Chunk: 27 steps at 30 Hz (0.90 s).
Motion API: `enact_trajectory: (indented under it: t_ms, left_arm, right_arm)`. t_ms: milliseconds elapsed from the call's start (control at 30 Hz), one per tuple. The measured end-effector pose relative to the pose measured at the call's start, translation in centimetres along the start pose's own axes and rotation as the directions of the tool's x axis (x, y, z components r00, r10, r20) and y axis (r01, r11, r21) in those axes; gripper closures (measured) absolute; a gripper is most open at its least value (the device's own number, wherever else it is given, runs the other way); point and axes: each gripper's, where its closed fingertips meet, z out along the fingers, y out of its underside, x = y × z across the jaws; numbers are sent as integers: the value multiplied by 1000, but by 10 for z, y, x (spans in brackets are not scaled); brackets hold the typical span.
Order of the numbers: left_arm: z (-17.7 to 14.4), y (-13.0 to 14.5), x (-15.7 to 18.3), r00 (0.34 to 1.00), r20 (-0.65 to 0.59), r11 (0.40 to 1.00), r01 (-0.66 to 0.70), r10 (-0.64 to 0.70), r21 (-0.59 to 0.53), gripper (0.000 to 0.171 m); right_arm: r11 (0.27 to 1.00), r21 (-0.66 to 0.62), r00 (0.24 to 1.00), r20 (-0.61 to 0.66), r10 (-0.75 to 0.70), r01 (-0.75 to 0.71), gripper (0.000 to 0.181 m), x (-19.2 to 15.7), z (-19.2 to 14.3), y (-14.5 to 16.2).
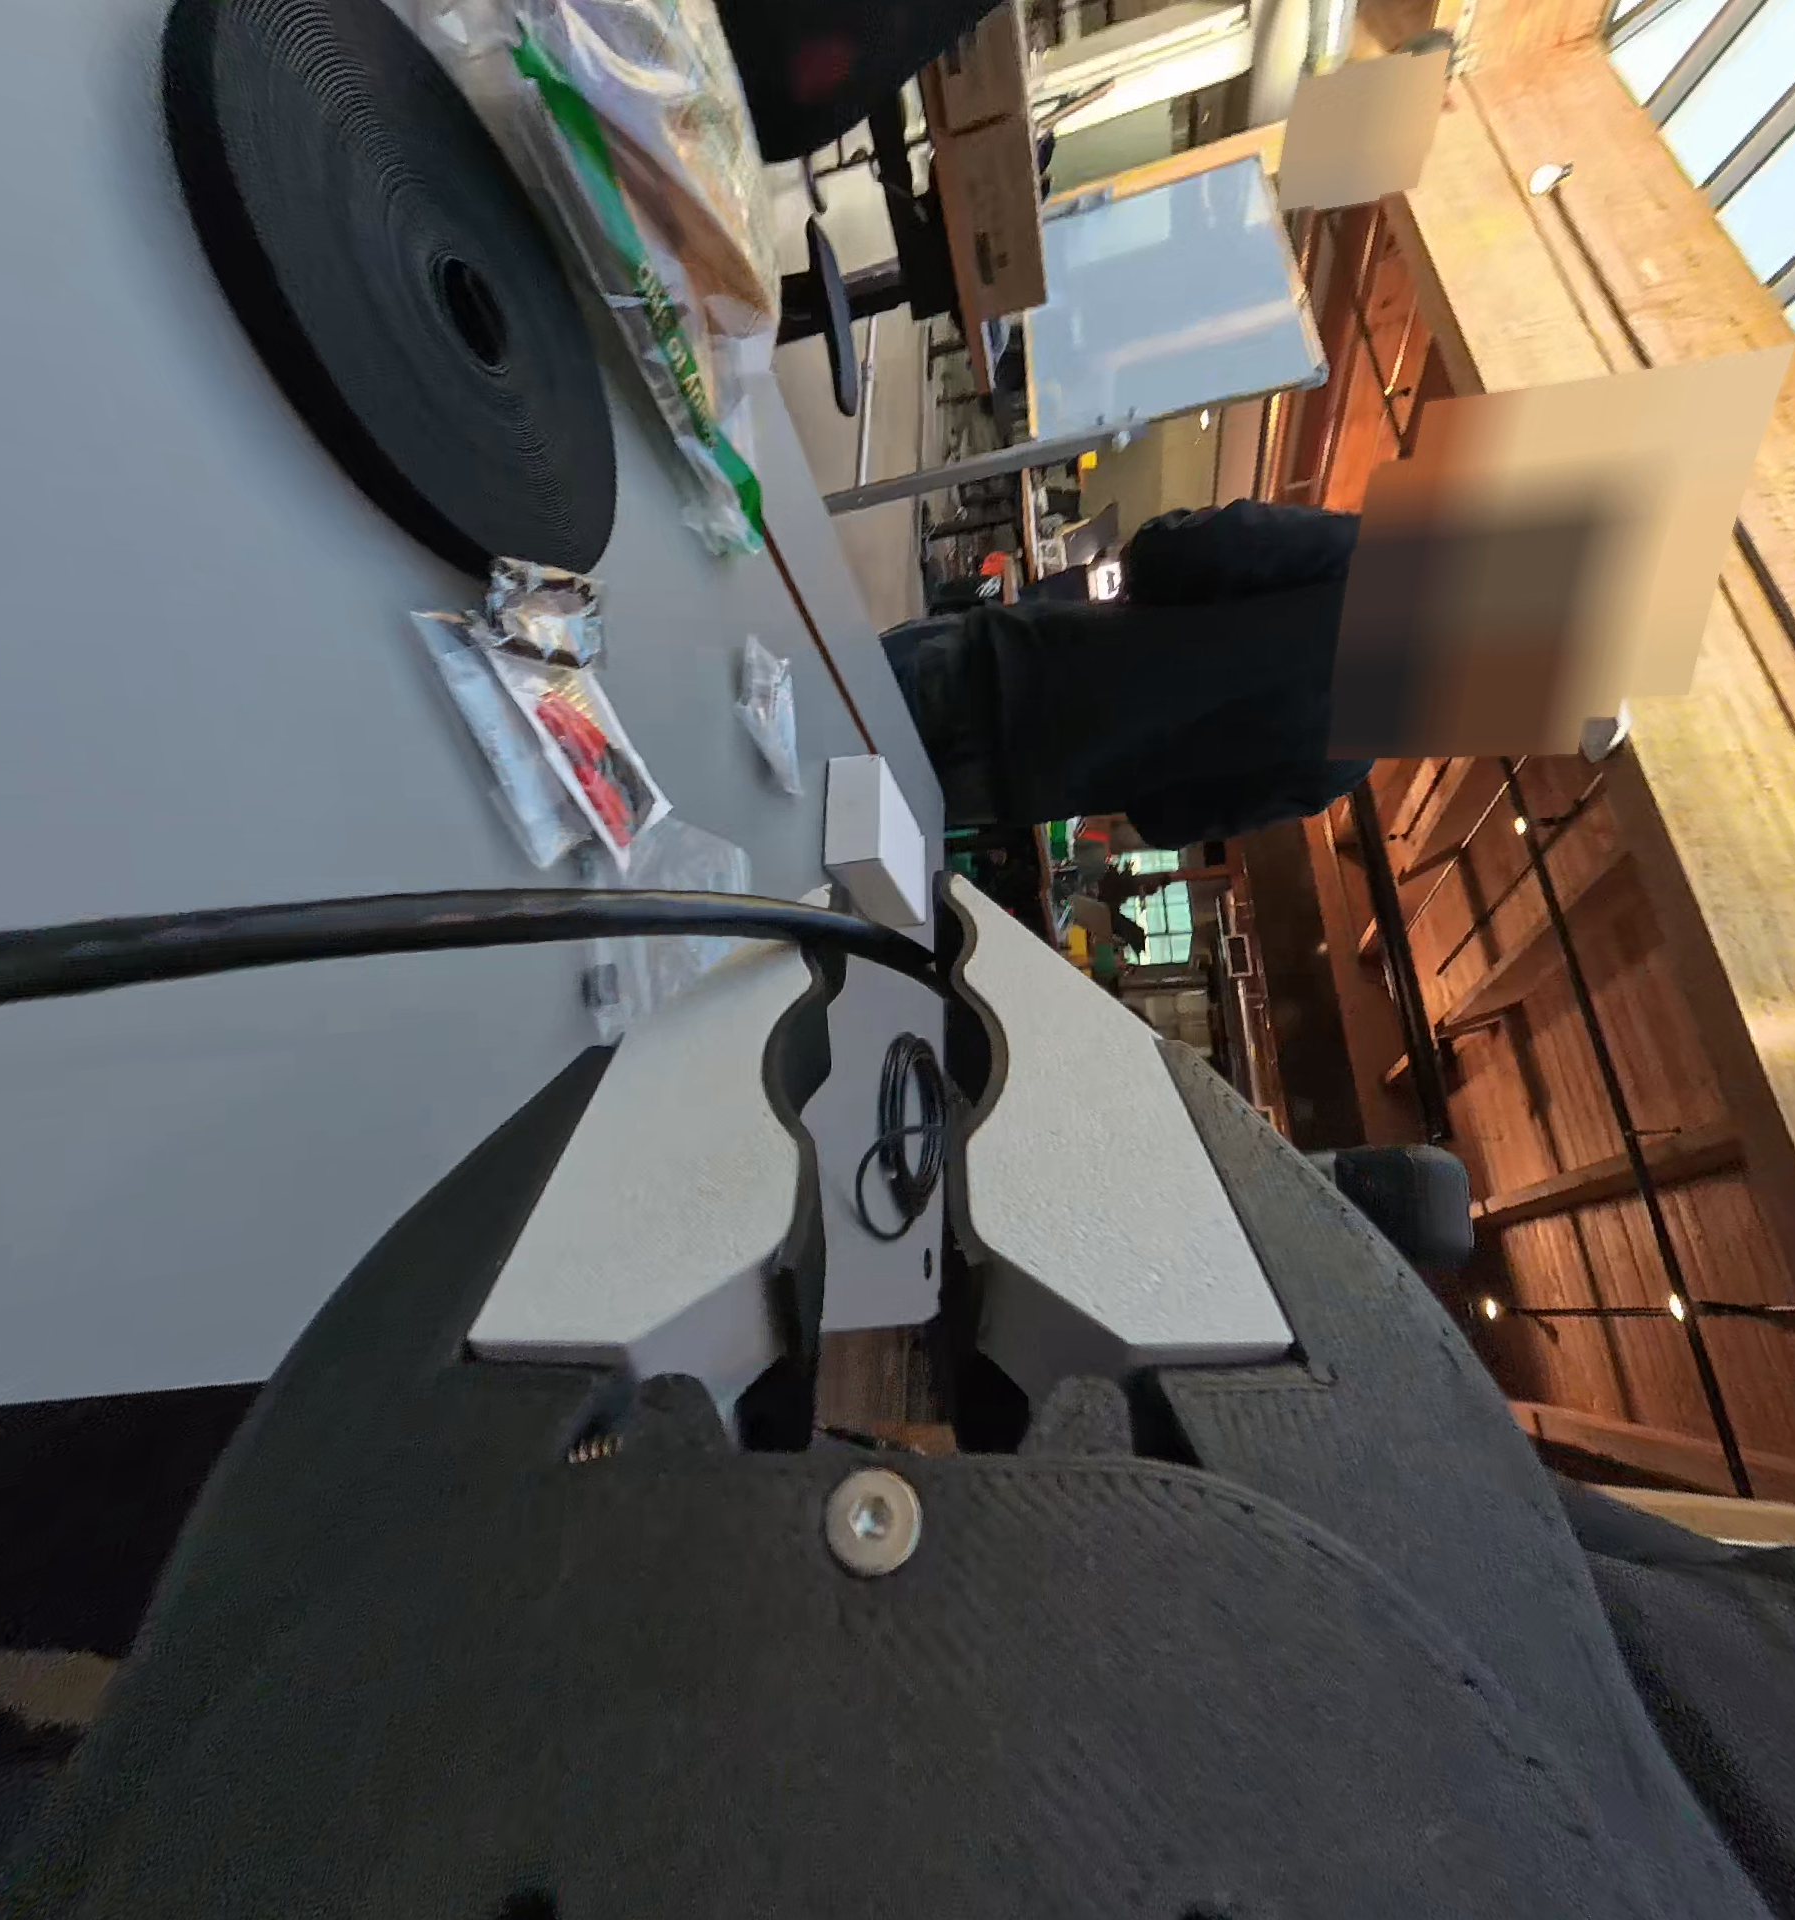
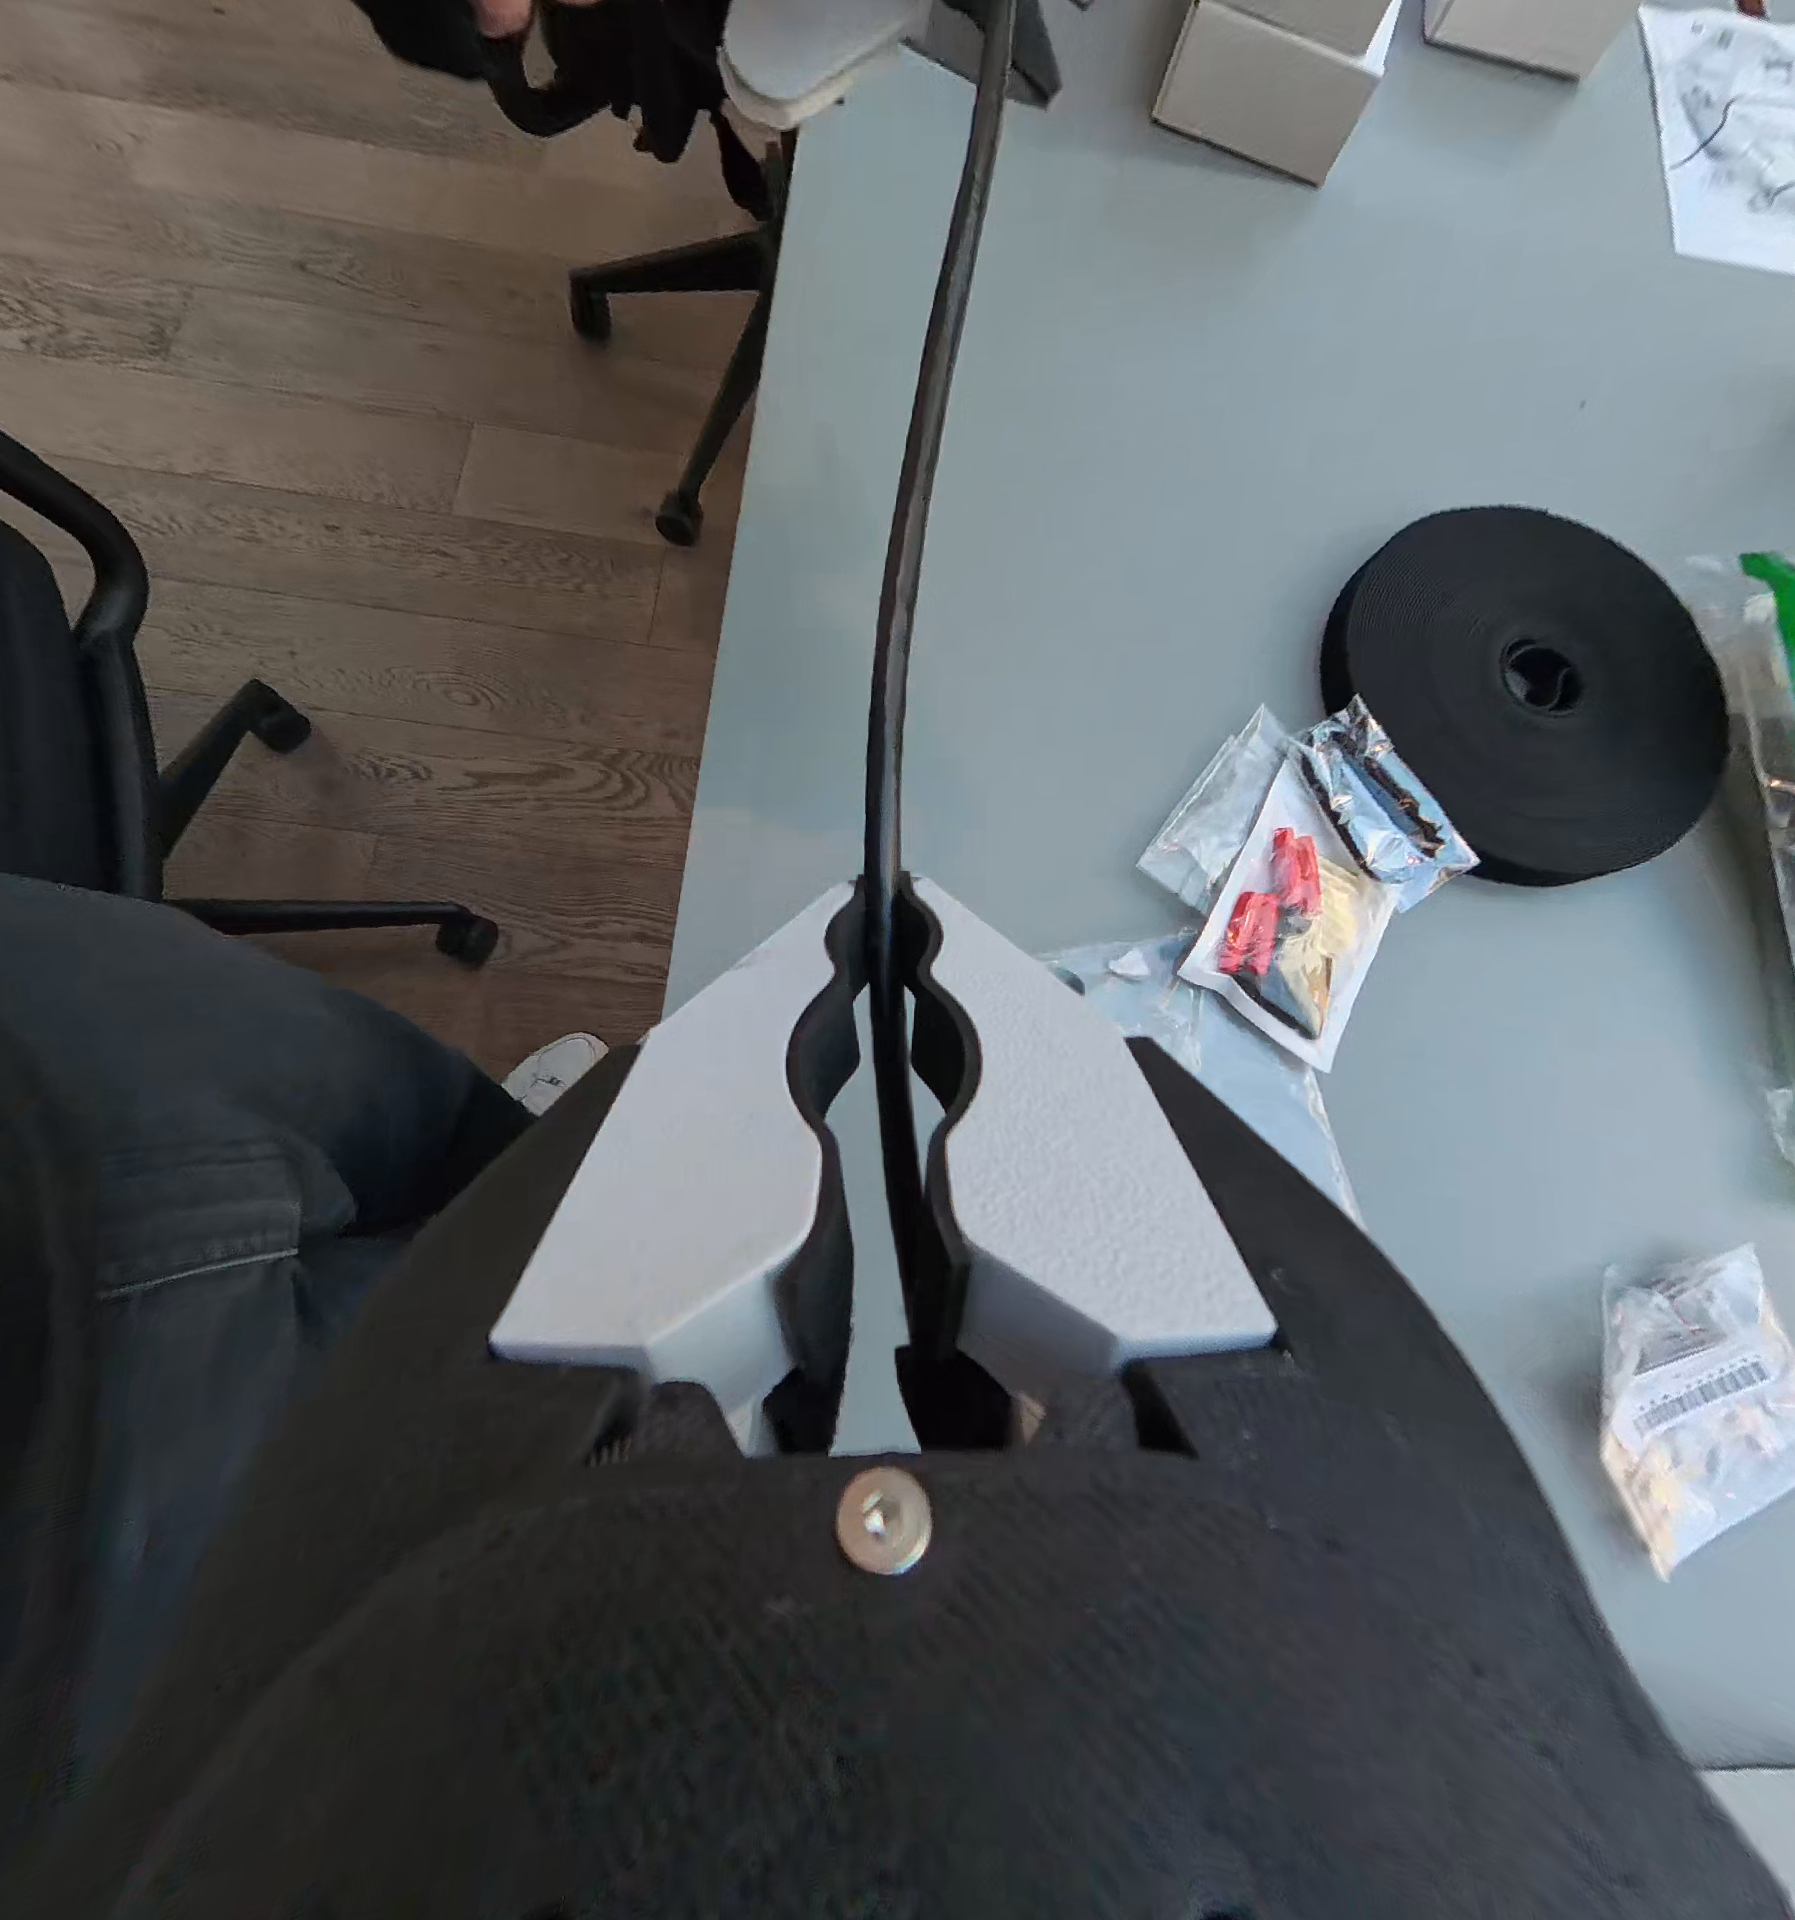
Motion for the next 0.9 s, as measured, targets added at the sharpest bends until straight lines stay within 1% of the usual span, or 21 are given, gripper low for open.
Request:
enact_trajectory:
  t_ms: [100,167,200,233,300,333,367,400,467,500,533,567,600,667,733,767,800,833,900]
  left_arm:
    - [-1,-3,-29,997,68,991,-21,31,-136,159]
    - [-2,-5,-42,996,92,980,6,13,-200,160]
    - [-2,-8,-53,991,125,973,-8,38,-232,160]
    - [-3,-10,-67,980,170,961,-51,100,-271,160]
    - [-4,-13,-94,946,217,913,-147,243,-381,160]
    - [-6,-13,-110,926,243,884,-159,288,-440,159]
    - [-6,-16,-123,914,256,865,-164,314,-474,159]
    - [-5,-19,-132,912,254,855,-165,322,-491,160]
    - [-3,-24,-152,910,291,855,-115,295,-506,161]
    - [-2,-27,-160,915,301,866,-90,267,-493,163]
    - [0,-28,-166,925,301,874,-60,230,-483,164]
    - [0,-28,-172,935,298,879,-28,191,-476,165]
    - [0,-28,-176,943,293,883,-2,158,-469,166]
    - [0,-28,-186,948,289,876,26,130,-481,166]
    - [-1,-29,-195,946,295,862,35,134,-505,166]
    - [-1,-30,-199,944,302,855,45,133,-517,166]
    - [-2,-31,-200,945,301,852,53,125,-521,166]
    - [-2,-33,-201,947,301,853,64,112,-519,166]
    - [-1,-36,-202,953,291,850,82,87,-520,165]
  right_arm:
    - [998,-39,998,33,57,-56,180,9,25,14]
    - [993,-80,994,61,94,-89,180,14,43,25]
    - [989,-95,988,91,126,-118,180,13,54,29]
    - [982,-120,980,122,158,-143,180,12,66,34]
    - [963,-215,968,152,197,-162,180,8,91,48]
    - [956,-241,963,171,209,-165,180,4,102,51]
    - [951,-263,958,186,218,-165,180,-1,112,54]
    - [943,-289,957,186,223,-164,180,-5,121,59]
    - [926,-326,948,184,262,-192,177,-10,137,65]
    - [916,-335,940,180,290,-218,166,-12,145,65]
    - [910,-331,936,160,314,-249,156,-10,154,60]
    - [904,-318,929,137,343,-287,153,-8,162,52]
    - [897,-293,919,119,377,-330,151,-6,172,38]
    - [895,-201,906,68,418,-398,150,3,195,1]
    - [900,-112,906,-38,421,-422,150,20,221,-32]
    - [904,-94,908,-58,414,-418,150,25,235,-43]
    - [906,-117,913,-62,403,-407,150,25,249,-47]
    - [903,-179,921,-67,384,-390,150,24,262,-43]
    - [883,-312,935,-67,348,-351,154,20,279,-26]
